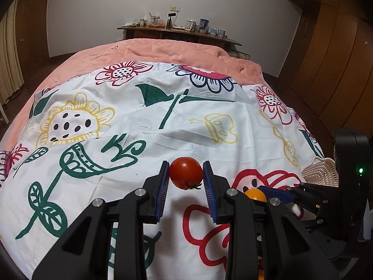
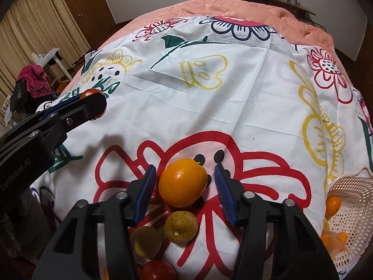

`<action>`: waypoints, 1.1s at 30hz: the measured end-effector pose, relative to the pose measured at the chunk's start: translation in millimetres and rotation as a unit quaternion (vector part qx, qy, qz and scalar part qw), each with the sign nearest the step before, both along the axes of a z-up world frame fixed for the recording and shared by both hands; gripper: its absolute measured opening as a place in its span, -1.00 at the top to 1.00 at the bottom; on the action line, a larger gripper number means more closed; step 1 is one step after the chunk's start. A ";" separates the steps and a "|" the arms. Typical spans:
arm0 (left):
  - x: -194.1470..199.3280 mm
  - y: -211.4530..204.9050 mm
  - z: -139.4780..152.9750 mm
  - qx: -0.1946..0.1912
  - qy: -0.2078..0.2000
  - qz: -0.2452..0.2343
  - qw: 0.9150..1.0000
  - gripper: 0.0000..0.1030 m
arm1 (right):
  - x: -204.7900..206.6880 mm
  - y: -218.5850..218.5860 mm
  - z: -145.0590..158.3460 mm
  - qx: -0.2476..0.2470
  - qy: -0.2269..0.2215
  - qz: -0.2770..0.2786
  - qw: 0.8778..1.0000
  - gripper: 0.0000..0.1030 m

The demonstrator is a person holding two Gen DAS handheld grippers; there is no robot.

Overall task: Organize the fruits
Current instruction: 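Grasp a loose orange with the right gripper while the left gripper holds the tomato, then carry the orange into the basket and open the right gripper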

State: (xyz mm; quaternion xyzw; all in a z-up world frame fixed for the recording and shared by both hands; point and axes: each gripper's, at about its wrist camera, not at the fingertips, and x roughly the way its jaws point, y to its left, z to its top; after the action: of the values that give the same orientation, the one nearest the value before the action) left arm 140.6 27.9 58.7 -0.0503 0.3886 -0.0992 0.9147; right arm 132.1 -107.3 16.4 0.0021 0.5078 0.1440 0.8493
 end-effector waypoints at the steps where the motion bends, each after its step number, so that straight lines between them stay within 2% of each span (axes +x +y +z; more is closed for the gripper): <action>1: -0.6 0.4 -0.2 0.000 0.000 0.000 1.000 0.42 | -0.3 -0.1 0.2 -0.002 -0.002 -0.001 1.000 0.09; 4: -2.2 -0.5 -0.8 0.002 0.001 -0.002 1.000 0.42 | -2.0 0.1 1.8 0.000 -0.006 0.001 1.000 0.22; 17: -9.7 -4.7 -2.2 0.013 -0.002 -0.003 1.000 0.42 | -19.4 -17.7 22.3 0.020 -0.049 -0.027 0.998 0.22; 33: -22.9 -31.9 3.7 0.035 -0.010 -0.033 0.999 0.42 | -46.6 -75.7 40.6 0.041 -0.081 -0.089 0.992 0.22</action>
State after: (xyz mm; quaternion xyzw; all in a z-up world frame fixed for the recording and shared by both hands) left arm 117.7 -3.9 62.4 -0.0050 0.3840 -0.1159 0.9160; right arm 85.5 -183.0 57.0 0.0704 0.4291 0.0884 0.8962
